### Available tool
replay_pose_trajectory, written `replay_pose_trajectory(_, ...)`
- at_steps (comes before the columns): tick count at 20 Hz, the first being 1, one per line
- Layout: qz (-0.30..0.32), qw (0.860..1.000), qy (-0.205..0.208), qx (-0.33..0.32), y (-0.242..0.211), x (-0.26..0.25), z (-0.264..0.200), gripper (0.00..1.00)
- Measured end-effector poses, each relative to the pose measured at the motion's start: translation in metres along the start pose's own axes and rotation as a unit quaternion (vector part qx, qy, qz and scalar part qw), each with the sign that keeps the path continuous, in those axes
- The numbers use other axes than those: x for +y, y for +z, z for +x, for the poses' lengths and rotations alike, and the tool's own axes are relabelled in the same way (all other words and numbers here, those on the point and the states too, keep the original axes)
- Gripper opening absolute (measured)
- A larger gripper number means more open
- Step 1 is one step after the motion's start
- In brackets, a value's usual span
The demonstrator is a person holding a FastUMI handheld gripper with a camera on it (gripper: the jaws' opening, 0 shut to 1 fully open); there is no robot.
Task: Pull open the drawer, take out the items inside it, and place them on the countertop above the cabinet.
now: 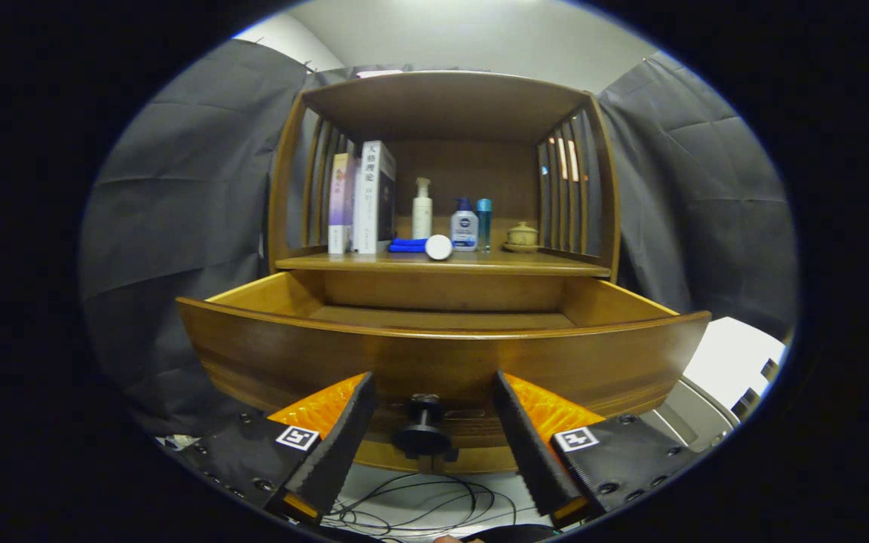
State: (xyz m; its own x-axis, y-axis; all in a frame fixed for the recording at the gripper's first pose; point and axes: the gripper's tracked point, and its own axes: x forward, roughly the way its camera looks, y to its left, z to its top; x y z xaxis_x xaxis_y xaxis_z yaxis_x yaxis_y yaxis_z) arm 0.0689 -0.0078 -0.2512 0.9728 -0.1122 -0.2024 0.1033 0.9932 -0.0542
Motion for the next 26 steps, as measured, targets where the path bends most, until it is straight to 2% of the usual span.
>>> replay_pose_trajectory(3,-0.036,0.999,-0.021,-0.008,-0.002,-0.001,0.001,0.95)
replay_pose_trajectory(10,-0.012,1.000,-0.016,-0.007,0.002,0.013,0.014,0.97)
replay_pose_trajectory(26,-0.021,1.000,-0.022,0.002,0.041,0.012,0.160,0.97)
